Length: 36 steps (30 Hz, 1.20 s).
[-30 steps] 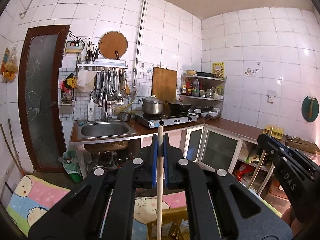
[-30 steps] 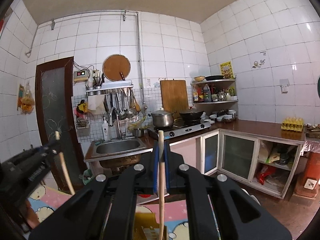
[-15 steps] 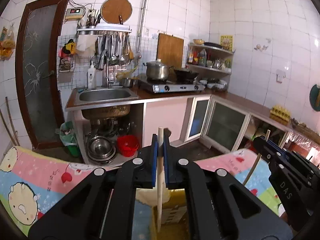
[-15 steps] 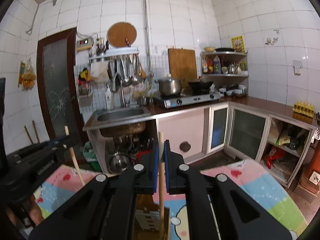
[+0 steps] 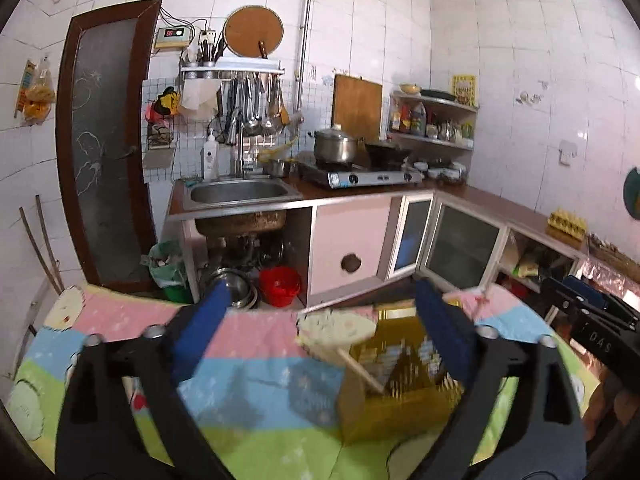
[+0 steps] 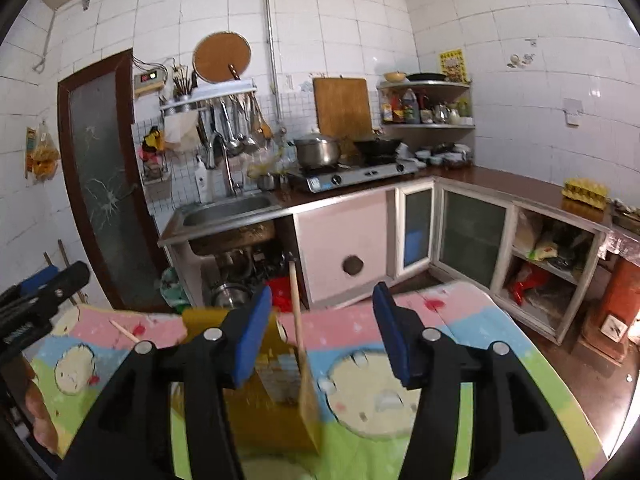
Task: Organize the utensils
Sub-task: 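Lower both chopsticks into the yellow holder and open both tools, then move both tools back down to the remaining utensils on the quilt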
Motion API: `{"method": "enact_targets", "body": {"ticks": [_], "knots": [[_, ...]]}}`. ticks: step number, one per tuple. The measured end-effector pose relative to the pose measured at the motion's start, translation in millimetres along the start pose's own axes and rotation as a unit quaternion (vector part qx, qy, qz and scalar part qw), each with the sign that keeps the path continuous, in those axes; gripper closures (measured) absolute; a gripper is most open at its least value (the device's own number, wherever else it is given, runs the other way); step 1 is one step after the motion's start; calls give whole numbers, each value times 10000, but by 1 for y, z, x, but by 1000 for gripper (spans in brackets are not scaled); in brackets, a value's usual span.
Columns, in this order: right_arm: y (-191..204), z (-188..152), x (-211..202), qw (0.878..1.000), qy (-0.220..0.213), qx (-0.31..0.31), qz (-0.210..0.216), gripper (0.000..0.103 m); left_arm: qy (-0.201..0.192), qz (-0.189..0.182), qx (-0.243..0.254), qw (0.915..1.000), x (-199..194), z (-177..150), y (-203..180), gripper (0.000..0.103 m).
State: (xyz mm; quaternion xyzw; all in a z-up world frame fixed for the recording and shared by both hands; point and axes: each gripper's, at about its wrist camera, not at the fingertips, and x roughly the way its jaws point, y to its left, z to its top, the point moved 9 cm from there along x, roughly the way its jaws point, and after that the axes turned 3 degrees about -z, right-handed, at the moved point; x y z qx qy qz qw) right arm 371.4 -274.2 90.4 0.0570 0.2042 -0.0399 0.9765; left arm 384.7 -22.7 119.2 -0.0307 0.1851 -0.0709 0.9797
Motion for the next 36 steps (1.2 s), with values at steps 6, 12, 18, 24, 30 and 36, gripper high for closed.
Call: {"method": "enact_targets", "body": {"ticks": [6,12,18,24,30,36], "knots": [[-16,-63,-34,9985,316,-172,-417,38,405,142,58,9991,-29,-49,5,5],[-22,-119,-47,9954,740,-223,-574,37,936,93,84,9955,-32,-104,6,5],[-33,-172,-43,9893,1304,77,-644,37,1448,264,2,9891,-27,-168,13,5],[-31,-210,-43,9811,1757,39,-808,37,1999,416,-35,9789,-17,-219,17,5],[-26,-226,-50,9752,2046,93,-839,37,2306,329,-128,9724,-22,-240,16,5],[-20,-237,-49,9718,2217,77,-803,37,2493,220,-282,9678,-22,-254,14,5]]}}
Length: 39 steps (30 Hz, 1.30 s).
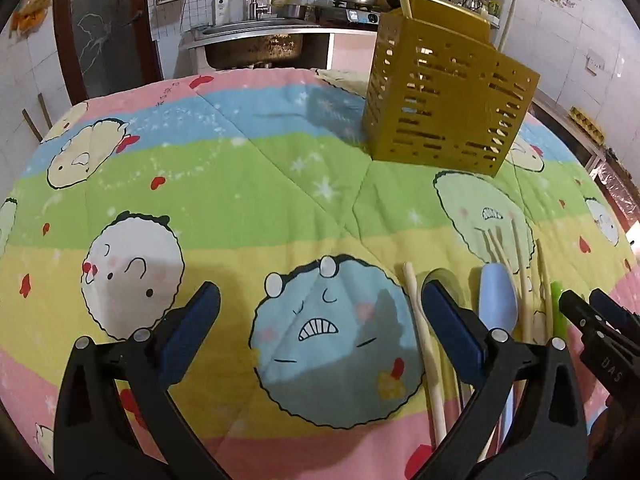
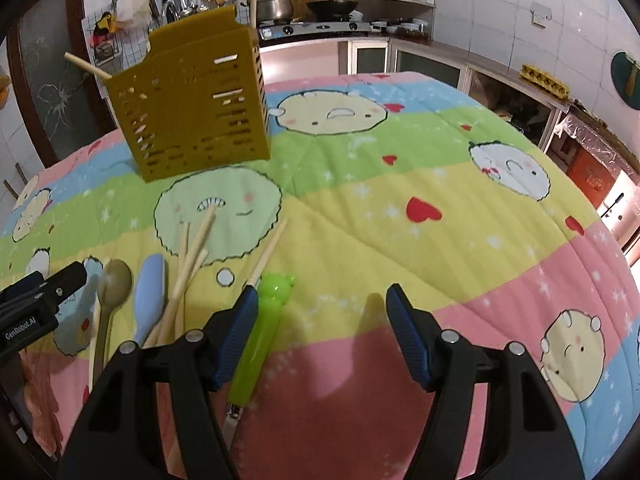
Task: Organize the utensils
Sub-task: 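Move both tools back down to the remaining utensils on the quilt, then grasp the green frog-handled fork with the right tool while the left grasps a chopstick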
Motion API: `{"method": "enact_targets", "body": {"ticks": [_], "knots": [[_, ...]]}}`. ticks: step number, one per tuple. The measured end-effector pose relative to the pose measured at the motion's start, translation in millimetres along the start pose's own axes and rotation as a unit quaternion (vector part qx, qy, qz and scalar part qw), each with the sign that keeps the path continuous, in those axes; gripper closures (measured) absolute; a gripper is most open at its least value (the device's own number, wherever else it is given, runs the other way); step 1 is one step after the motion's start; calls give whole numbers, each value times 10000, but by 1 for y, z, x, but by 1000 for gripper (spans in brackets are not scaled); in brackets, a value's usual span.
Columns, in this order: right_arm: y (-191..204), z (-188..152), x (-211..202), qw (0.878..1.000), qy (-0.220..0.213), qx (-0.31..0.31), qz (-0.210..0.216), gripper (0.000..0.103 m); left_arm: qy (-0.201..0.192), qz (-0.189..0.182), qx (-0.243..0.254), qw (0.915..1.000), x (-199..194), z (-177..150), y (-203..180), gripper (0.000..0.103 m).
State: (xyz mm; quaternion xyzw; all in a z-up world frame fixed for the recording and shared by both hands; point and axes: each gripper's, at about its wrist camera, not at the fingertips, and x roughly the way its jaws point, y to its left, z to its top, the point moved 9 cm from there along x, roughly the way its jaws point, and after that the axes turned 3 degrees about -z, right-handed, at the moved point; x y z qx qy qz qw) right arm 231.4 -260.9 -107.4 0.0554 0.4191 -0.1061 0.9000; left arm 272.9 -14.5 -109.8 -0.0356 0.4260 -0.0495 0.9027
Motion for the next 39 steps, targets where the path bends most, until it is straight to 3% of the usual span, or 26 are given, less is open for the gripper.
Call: {"method": "enact_targets", "body": {"ticks": [7,11,20,25,30,39], "knots": [[6,-6,0,9999,73,-71,-85,40,120,129,273,9995,6,-9,-8,6],[13,-12,2,9996,220,-154,43,55,145,115,372,9991,5,-11,-11,8],[18,-12,6,9995,254,-145,72,66,366,-50,564,9977,14,-16,-27,17],[20,-7,10,9993,358,-119,80,71,429,-74,578,9974,20,-10,-31,35],[21,-4,13,9989,460,-53,77,78,561,-155,531,9969,20,-6,-38,64],[24,8,18,9991,397,81,147,85,689,-197,423,9965,25,2,-42,93]]}}
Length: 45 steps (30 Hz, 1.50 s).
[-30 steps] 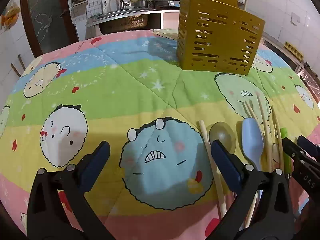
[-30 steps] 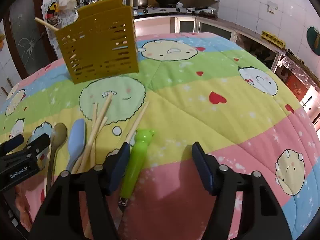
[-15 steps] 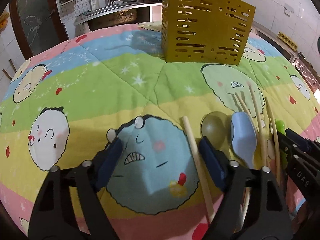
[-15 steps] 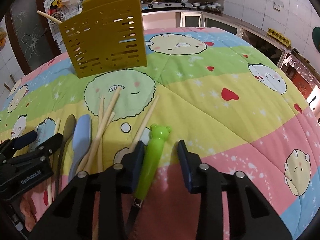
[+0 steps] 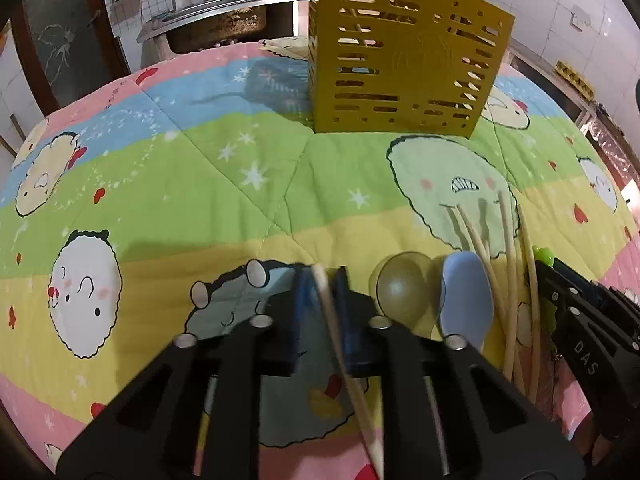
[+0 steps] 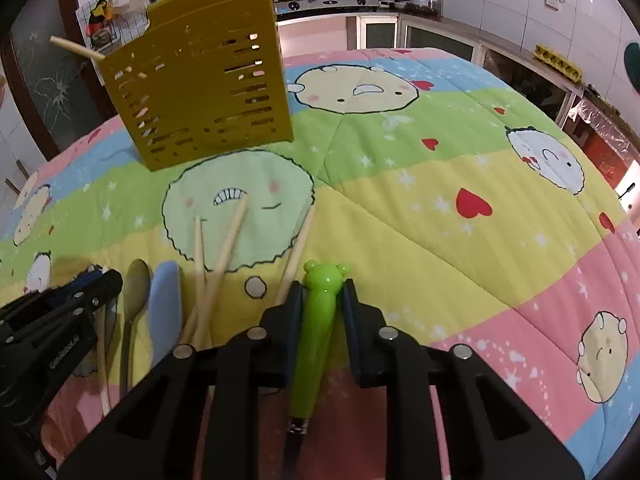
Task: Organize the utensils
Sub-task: 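Grasp the green frog-handled fork with the right tool while the left grasps a chopstick, then carry fork and chopstick over the yellow holder and release both into it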
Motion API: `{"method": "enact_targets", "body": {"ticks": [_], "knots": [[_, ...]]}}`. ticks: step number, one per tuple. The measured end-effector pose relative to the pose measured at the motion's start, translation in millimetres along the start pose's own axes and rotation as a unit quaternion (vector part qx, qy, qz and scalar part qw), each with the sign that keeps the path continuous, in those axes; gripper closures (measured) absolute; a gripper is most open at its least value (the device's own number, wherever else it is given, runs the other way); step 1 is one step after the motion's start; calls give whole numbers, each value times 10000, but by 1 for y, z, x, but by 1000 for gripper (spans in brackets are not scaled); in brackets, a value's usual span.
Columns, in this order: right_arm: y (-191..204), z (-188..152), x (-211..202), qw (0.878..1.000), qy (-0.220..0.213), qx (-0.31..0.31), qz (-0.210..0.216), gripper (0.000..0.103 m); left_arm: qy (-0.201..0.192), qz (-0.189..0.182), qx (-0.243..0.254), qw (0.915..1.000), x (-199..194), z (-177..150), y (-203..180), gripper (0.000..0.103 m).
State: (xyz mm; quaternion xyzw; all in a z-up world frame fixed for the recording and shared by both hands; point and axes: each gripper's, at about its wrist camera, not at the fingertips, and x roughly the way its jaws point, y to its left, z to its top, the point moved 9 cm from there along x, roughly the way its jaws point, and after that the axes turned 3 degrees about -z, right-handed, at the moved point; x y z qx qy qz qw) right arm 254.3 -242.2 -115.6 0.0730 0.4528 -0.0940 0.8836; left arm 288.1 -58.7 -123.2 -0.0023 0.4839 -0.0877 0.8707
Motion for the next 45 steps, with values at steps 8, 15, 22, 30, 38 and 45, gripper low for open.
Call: {"method": "enact_targets", "body": {"ticks": [8,15,22,30,38,45], "knots": [[-12,12,-15,9992,-351,148,103,86,-189,-155,-125,9996,-9,4,1,94],[-17,34,-45,9947,-953,177,332,86,-828,-155,-43,9964,-42,24,0,95],[-22,55,-83,9834,-1718,203,544,86,-1584,-85,33,9873,-87,52,0,99],[-23,69,-111,9703,-2333,113,635,86,-2470,-149,167,9688,-135,70,-2,99],[-18,70,-123,9636,-2591,38,658,86,-2936,-254,135,9555,-155,70,3,99],[-13,64,-129,9610,-2683,-29,667,86,-2901,-311,153,9564,-154,60,9,98]]}}
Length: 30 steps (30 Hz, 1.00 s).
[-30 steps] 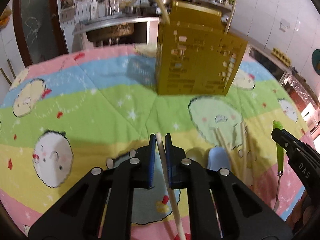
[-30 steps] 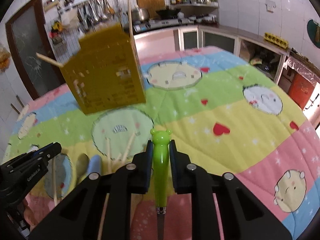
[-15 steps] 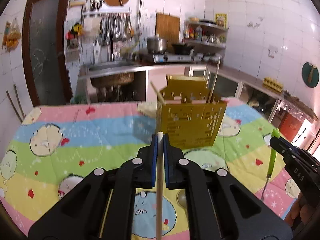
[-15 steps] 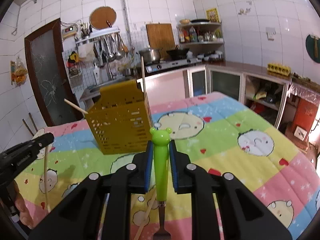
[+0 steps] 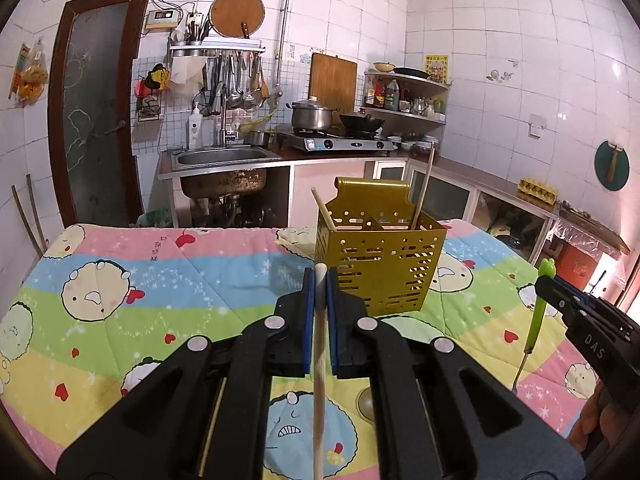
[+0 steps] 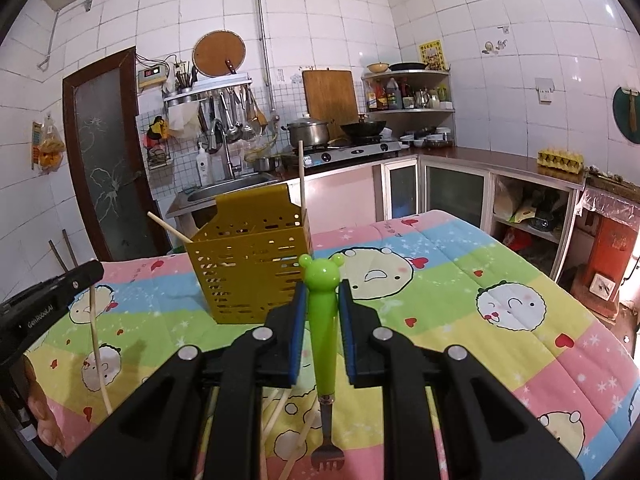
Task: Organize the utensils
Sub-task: 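Carry fork and chopstick over the yellow holder and release both into it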
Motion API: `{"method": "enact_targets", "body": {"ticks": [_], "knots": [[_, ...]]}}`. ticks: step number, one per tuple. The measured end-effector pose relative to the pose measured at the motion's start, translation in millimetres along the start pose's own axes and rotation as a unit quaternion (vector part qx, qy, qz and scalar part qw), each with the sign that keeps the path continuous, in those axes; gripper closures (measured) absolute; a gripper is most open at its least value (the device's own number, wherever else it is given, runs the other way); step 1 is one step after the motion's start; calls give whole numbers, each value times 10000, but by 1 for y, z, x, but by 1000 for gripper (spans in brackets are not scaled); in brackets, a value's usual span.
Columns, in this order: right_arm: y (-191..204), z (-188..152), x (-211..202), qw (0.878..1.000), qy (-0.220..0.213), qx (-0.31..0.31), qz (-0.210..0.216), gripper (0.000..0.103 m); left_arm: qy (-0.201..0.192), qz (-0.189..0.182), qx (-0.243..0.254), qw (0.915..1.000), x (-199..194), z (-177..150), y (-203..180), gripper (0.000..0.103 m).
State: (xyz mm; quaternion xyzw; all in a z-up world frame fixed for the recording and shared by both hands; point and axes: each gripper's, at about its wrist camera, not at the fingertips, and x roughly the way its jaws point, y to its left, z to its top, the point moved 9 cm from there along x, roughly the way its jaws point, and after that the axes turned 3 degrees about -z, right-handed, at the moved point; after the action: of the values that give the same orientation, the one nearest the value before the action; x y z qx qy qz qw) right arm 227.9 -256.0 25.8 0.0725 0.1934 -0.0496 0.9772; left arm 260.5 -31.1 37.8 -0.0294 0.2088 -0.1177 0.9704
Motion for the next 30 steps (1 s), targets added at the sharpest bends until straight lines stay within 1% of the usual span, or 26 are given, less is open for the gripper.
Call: {"method": "enact_targets", "body": {"ticks": [4,8,12,20,24,30], "knots": [[0,4,-6,10000,-80,-5,31,87,-86,-52,18,9999,-9,1,0,98],[1,10,-14,9997,-224,-83,66,87,-264,-94,14,9996,-17,7,-1,99],[5,23,-18,9993,-340,-130,101,87,-384,-127,33,9992,-20,21,-3,99],[10,66,-12,9984,-496,-195,175,87,-644,-211,-24,9977,-13,78,-8,99],[14,94,-11,9979,-561,-218,228,87,-886,-240,-32,9958,-9,112,-14,99],[28,141,-1,9964,-741,-312,280,87,-1361,-331,-89,9901,1,176,-27,99]]}}
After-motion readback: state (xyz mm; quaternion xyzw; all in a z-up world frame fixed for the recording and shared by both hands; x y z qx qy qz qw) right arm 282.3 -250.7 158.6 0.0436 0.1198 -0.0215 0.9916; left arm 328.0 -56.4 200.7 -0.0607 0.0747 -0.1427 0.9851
